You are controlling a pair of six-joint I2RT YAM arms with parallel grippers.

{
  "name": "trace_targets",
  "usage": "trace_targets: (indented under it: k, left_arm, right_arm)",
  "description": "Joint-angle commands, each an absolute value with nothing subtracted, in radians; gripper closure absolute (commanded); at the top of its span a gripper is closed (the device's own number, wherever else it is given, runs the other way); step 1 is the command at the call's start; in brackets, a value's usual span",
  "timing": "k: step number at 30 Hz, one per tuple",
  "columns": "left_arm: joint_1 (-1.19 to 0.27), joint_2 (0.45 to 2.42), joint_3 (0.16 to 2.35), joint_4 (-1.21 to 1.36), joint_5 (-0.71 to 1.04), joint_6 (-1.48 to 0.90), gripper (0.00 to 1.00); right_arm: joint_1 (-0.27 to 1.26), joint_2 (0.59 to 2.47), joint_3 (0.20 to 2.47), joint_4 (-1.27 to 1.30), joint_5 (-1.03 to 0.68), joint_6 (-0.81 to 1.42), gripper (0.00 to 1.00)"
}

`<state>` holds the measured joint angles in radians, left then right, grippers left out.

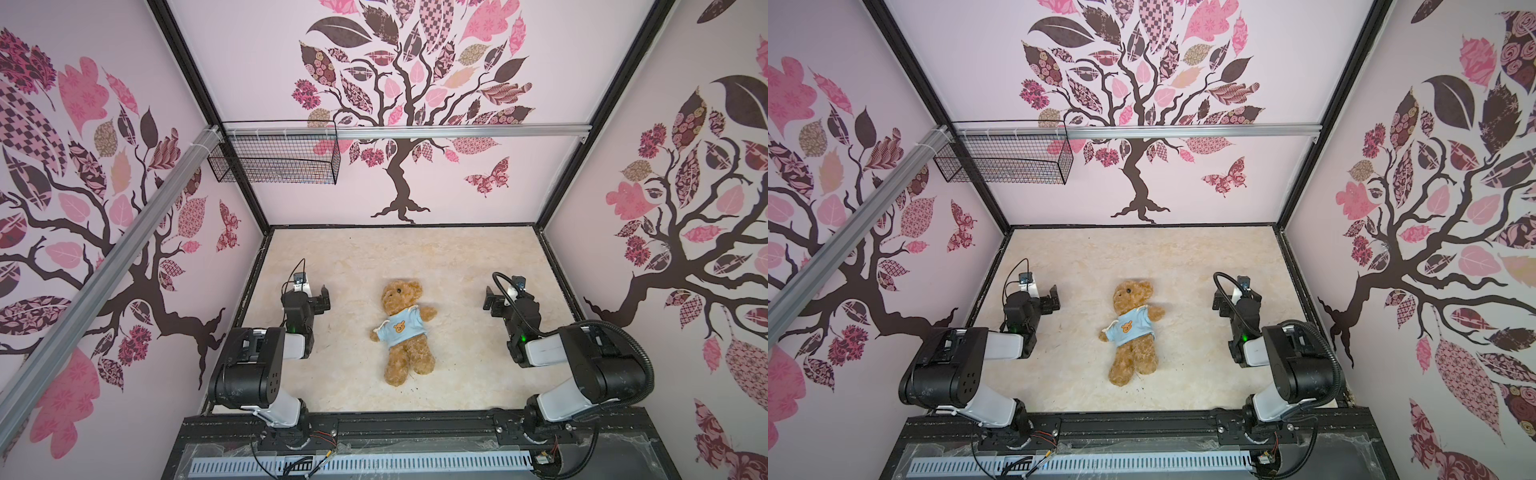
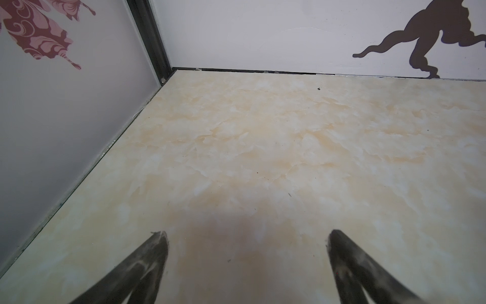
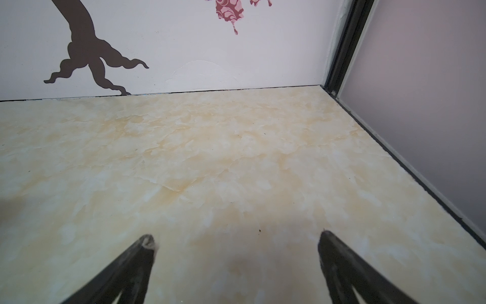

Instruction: Dress the teddy bear

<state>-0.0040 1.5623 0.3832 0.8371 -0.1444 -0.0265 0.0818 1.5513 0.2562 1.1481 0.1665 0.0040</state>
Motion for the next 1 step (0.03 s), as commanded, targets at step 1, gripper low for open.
trace_targets:
  k: [1]
  left_arm:
    - [0.001,1.555,0.386,0.862,-0.135,-0.029,0.03]
  right_arm:
    - [0.078,1.554,0.270,1.180,0.162,0.017,0.00]
